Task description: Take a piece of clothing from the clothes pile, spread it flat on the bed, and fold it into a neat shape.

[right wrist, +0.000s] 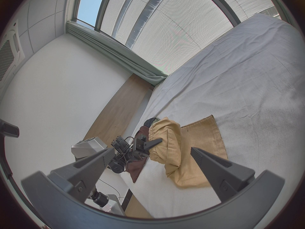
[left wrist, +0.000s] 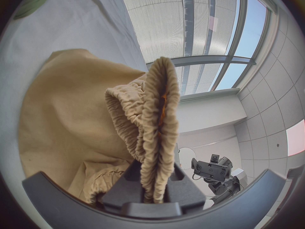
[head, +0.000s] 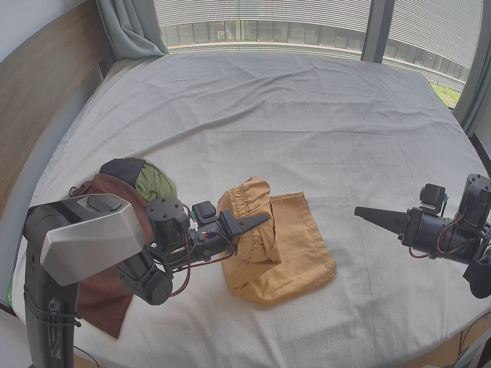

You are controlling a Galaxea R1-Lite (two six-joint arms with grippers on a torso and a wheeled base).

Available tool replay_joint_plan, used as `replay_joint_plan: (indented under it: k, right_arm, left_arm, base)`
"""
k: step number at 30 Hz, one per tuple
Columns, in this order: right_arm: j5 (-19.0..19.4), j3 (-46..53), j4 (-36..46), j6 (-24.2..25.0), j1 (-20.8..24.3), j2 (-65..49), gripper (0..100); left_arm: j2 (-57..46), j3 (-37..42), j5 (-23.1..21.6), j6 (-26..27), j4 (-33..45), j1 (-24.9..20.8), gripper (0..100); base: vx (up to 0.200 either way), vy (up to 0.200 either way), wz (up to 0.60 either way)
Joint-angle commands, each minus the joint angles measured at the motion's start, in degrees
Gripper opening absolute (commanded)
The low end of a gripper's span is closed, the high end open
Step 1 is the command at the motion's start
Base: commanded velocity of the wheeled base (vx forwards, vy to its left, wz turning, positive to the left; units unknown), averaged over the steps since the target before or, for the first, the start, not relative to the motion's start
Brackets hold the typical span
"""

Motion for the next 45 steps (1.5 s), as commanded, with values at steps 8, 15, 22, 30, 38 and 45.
replay_joint_plan:
  k: [8,15,22,30,38,45]
  right_arm:
    - [-0.06,0.35,-3.27,0.1,-0.71,1.35,100]
    - [-0.06,0.44,-3.53,0.1,-0.71,1.7,100]
    - [-0.06,0.44,-3.62,0.01,-0.71,1.7,100]
    - [-0.06,0.44,-3.62,0.01,-0.71,1.79,100]
    - [-0.06,0.44,-3.62,0.01,-0.71,1.97,100]
    - [-0.06,0.44,-3.62,-0.08,-0.71,3.2,100]
  left_arm:
    - [3.77,-3.63,0.24,-0.42,2.36,-3.38,0]
    - [4.83,-3.81,0.24,-0.68,2.63,-3.47,0]
    - [4.83,-4.34,0.33,-1.56,3.77,-3.99,0]
    - [4.92,-4.95,0.42,-1.56,4.39,-3.99,100]
    - [4.83,-5.48,0.94,-1.21,4.39,-3.99,100]
    - [4.04,-3.46,2.09,1.16,3.95,-3.29,100]
  base:
    - [0.0,0.0,0.0]
    - [0.0,0.0,0.0]
    - [0.0,0.0,0.0]
    - [0.0,0.0,0.0]
    - [0.0,0.0,0.0]
    - [0.0,0.0,0.0]
